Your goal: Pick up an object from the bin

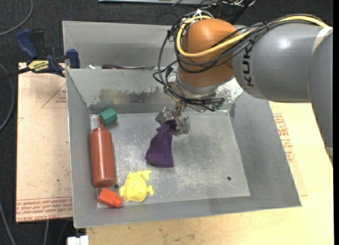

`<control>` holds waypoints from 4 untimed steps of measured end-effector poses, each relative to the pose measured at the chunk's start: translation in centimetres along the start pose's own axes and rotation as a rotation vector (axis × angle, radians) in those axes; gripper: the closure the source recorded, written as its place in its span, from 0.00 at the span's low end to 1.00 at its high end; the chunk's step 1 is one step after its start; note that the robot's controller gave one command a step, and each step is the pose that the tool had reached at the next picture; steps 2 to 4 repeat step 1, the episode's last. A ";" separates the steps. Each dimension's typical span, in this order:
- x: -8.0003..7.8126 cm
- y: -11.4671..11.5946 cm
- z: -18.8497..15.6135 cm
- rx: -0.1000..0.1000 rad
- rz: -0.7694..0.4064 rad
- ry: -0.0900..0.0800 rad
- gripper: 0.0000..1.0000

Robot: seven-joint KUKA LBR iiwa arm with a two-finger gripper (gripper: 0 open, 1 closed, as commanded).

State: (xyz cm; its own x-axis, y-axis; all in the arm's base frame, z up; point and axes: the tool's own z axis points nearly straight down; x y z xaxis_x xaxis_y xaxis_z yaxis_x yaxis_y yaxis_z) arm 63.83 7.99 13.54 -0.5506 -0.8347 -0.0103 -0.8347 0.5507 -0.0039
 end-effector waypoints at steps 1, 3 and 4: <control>0.0 0.0 -1.4 0.000 0.000 0.000 1.00; 0.0 0.0 -1.4 0.000 0.000 0.000 1.00; 0.0 0.0 -1.4 0.000 0.000 0.000 1.00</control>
Offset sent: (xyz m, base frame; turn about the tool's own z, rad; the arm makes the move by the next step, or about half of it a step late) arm 0.0000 -0.0001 0.0602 0.0000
